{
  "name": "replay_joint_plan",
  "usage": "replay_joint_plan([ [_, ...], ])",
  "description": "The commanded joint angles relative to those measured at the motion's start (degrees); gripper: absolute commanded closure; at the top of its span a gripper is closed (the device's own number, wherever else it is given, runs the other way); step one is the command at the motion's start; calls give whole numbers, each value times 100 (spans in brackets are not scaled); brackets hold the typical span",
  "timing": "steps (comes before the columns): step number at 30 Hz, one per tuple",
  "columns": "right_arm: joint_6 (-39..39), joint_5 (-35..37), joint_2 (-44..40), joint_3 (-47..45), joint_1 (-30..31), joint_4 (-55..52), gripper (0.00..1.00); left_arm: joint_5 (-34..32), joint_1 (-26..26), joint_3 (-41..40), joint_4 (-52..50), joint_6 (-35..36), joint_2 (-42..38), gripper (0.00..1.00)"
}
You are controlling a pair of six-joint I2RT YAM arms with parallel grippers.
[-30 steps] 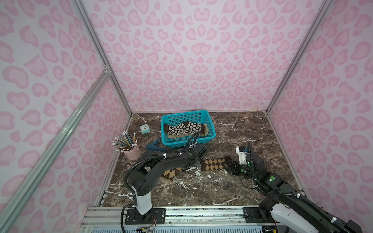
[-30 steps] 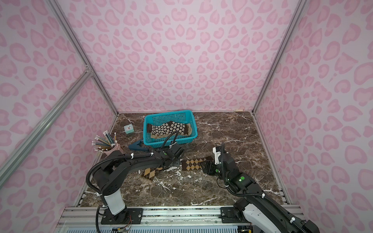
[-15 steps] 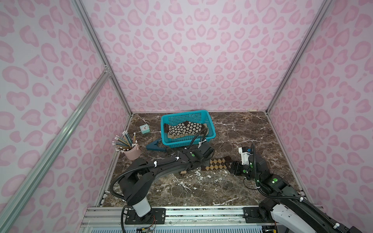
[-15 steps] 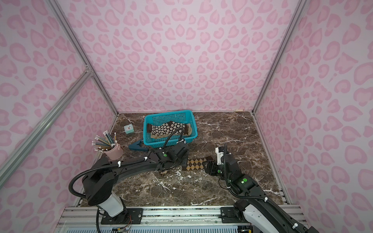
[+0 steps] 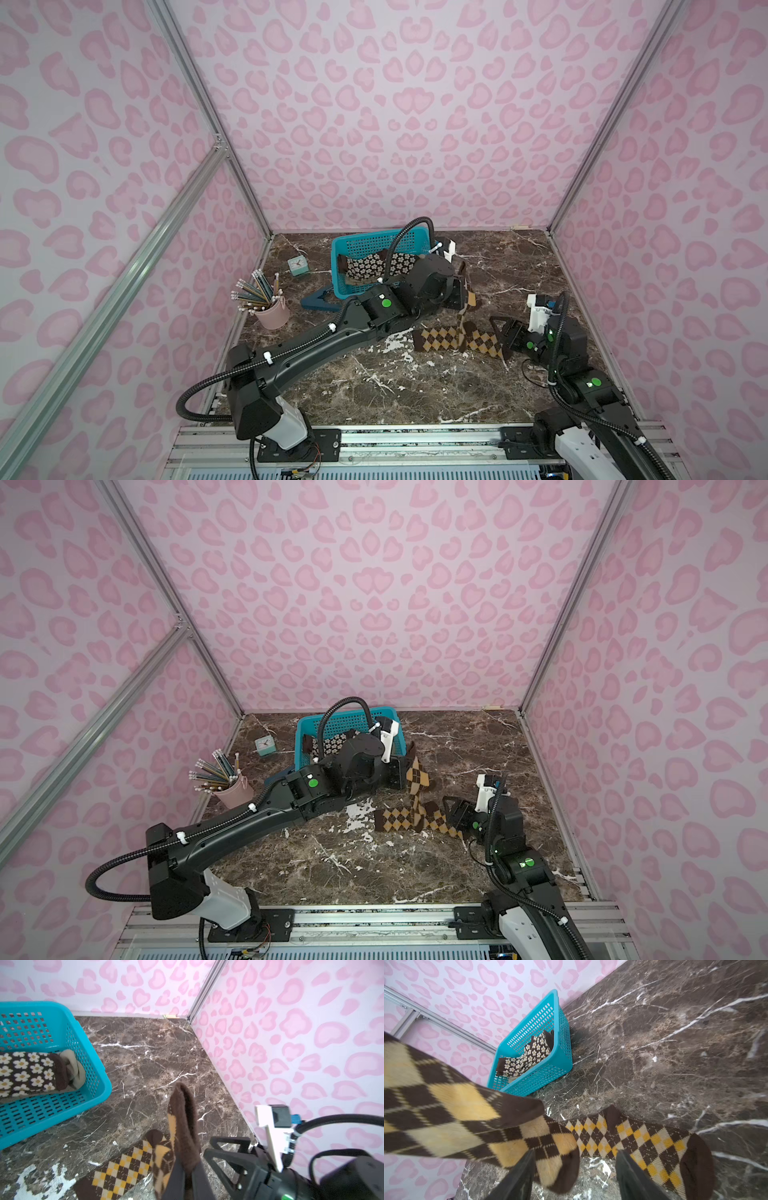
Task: Place the socks together as a pair
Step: Flatten out the sock at the center of the board.
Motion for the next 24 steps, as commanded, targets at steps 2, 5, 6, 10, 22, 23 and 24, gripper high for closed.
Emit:
replay_joint_plan([
  [2,-37,-502,209,-49,-41,198,34,-61,98,-436,405,-232,-325,96],
  [5,55,-650,318,-204,-34,455,34,-3,358,-1726,754,-702,-836,96],
  [6,63,-674,351,-260,-28,518,34,23,436,-2232,920,-864,-1025,96],
  [10,90,-884,629,-414,130,791,34,-190,506,-4067,1459,-1459,-1708,96],
  [22,905,176,1506,-665,2502,813,35,-955,498,-6260,435,-2796,-3723,38],
  [23,993,325,1538,-727,2699,804,35,-1074,498,-6234,156,-2872,-3814,31],
  [24,1078,451,1553,-781,2856,808,35,-1194,499,-6192,-98,-2949,-3898,25],
])
